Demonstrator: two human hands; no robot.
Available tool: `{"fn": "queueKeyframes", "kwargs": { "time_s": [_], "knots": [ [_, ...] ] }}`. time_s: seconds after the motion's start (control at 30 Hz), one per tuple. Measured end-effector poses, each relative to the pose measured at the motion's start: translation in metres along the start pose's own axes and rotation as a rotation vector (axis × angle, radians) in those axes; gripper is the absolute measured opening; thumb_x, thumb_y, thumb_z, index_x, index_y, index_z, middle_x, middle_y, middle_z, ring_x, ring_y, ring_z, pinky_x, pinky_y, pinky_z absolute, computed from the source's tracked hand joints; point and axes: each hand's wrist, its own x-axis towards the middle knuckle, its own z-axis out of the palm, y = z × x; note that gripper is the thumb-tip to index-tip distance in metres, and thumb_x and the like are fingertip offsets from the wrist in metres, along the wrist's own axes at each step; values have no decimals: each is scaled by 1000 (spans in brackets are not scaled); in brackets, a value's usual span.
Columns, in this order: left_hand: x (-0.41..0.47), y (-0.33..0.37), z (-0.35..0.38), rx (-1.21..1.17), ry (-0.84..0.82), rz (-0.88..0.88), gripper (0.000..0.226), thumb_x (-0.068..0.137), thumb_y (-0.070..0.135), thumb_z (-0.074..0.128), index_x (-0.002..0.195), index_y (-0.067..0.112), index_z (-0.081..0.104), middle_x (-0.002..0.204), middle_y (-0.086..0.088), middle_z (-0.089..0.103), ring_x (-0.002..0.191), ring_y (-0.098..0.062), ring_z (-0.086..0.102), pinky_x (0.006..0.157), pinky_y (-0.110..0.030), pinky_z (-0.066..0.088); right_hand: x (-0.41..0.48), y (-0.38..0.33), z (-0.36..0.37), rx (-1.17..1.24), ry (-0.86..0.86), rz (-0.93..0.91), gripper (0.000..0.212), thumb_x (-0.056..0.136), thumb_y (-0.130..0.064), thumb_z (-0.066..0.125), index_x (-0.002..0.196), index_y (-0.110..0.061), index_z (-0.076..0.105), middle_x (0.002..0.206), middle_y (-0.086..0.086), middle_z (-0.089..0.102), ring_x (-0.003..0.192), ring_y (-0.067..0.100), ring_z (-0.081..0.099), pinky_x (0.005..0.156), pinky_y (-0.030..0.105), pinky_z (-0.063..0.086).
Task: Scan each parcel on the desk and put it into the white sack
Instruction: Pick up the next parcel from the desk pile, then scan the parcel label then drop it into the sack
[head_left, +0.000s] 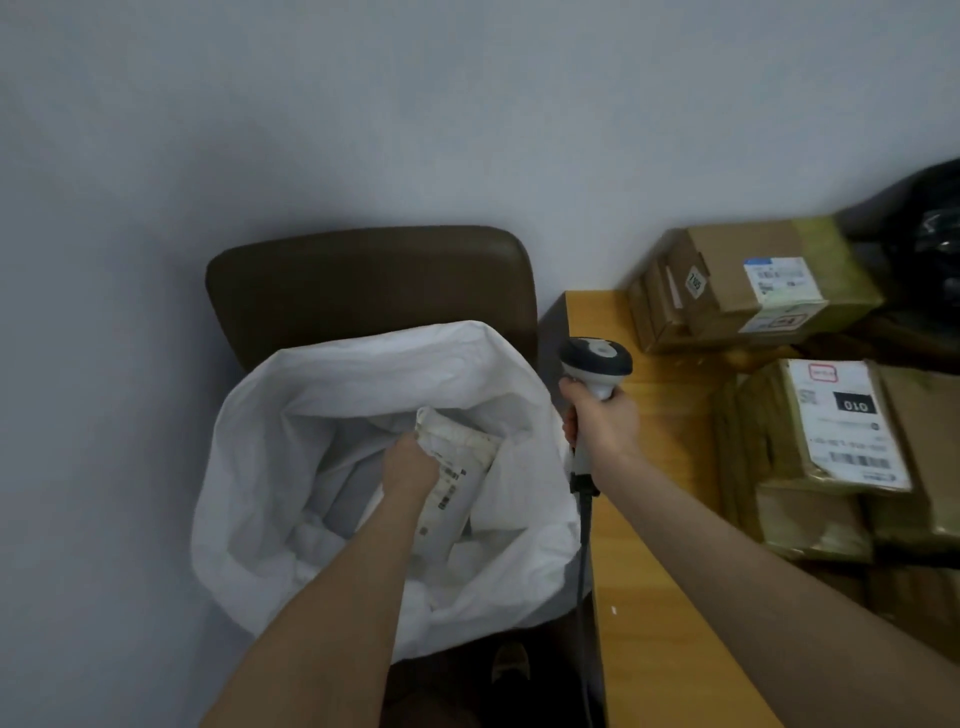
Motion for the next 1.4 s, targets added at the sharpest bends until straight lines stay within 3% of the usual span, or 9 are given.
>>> {"fn": "queueKeyframes", "kwargs": {
  "time_s": [0.13,0.23,0.37,0.47,0.63,0.8,0.97,1.23,1.4],
  "knots": [
    [-44,57,-17,-87,20,65,39,93,5,49,132,2,50,136,-18,48,123,-32,47,101,-34,38,-26,-14,-33,45,-14,6,16,87,-23,68,84,-10,58,64,6,54,53,16,50,53,27,42],
    [-82,110,-15,-179,32,71,36,97,16,49,133,10,49,134,-11,50,122,-28,49,95,-29,39,-41,-25,-69,98,-5,5,15,87,-20,68,81,-10,59,60,5,55,52,16,51,56,31,44],
    [-127,172,2,-61,-3,212,44,94,20,55,137,13,48,138,-10,50,123,-27,49,105,-38,40,-50,-35,-125,104,36,-27,17,86,-25,69,83,-11,61,64,4,59,53,17,56,57,29,49],
    [-166,216,24,-45,-62,303,48,95,21,55,140,8,44,139,-10,50,125,-27,50,98,-33,42,-52,-40,-172,39,82,-60,20,86,-27,68,77,-12,60,62,4,59,57,19,58,62,34,52],
    [-218,268,76,-191,-219,300,61,94,34,57,145,9,35,148,-10,40,134,-27,41,108,-40,38,-36,-43,-246,-51,223,-89,18,86,-22,67,100,-14,59,86,5,66,79,21,65,74,38,57],
    [-236,285,117,-208,-348,156,68,97,41,49,147,1,25,150,-15,35,135,-32,38,109,-41,36,-18,-45,-292,7,131,-14,15,88,-12,66,99,-11,55,98,7,65,91,22,63,75,32,49],
    [-234,279,134,-349,-440,77,57,96,45,48,138,8,45,133,-10,55,120,-27,51,106,-44,40,-11,-33,-296,84,10,73,17,86,-10,69,94,-13,54,95,6,63,93,22,61,83,35,47],
    [-233,259,88,-556,-466,52,55,86,36,67,134,20,45,124,-9,58,113,-30,56,93,-44,47,-29,-45,-289,130,-40,-8,17,87,-12,69,86,-18,53,88,1,62,87,19,59,79,34,46],
    [-242,256,52,-691,-472,77,47,86,33,69,126,21,48,119,-11,59,103,-32,59,85,-46,52,-50,-59,-278,148,-48,-90,14,85,-13,70,87,-17,57,90,3,65,93,23,62,88,39,52]
  ]
}}
